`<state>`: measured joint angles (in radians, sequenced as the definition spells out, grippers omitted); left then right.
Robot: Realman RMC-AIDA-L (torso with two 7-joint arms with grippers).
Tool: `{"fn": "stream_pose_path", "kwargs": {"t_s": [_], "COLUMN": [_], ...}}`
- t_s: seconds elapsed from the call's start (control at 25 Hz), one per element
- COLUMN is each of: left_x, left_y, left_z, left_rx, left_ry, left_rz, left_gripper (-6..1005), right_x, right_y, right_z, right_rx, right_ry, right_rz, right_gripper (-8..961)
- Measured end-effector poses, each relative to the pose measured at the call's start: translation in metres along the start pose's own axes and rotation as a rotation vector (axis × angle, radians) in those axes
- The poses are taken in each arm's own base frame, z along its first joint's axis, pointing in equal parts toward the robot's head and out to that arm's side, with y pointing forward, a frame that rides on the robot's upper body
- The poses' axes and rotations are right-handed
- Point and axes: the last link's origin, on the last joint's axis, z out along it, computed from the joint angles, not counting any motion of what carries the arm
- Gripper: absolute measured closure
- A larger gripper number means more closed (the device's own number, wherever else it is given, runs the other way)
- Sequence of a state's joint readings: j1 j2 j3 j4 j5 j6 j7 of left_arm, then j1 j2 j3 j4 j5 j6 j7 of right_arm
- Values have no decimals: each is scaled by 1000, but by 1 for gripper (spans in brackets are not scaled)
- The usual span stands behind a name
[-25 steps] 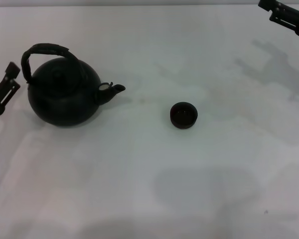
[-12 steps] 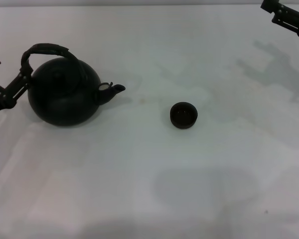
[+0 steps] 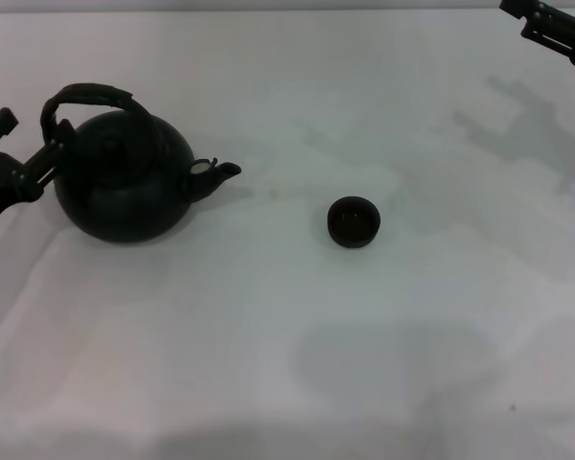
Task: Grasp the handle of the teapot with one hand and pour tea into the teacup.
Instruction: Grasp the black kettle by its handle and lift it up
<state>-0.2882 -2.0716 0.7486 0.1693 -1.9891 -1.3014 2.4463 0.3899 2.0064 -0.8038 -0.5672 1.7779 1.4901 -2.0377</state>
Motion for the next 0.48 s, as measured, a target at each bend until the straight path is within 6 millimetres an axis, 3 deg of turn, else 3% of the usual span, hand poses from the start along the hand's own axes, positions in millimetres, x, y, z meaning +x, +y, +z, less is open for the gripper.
{"fn": "stream_pose_path", "kwargs": {"t_s": [0.48], "left_x": [5], "left_y": [-1], "left_z": [13], "left_rx": [-11], "left_ry": [-7], "left_rz": [-3], "left_gripper": [243], "right_x": [4], "right_y": [0], "right_z": [-1], "right_rx": [15], "right_ry": [1], "right_rz": [7], "right_gripper": [86]}}
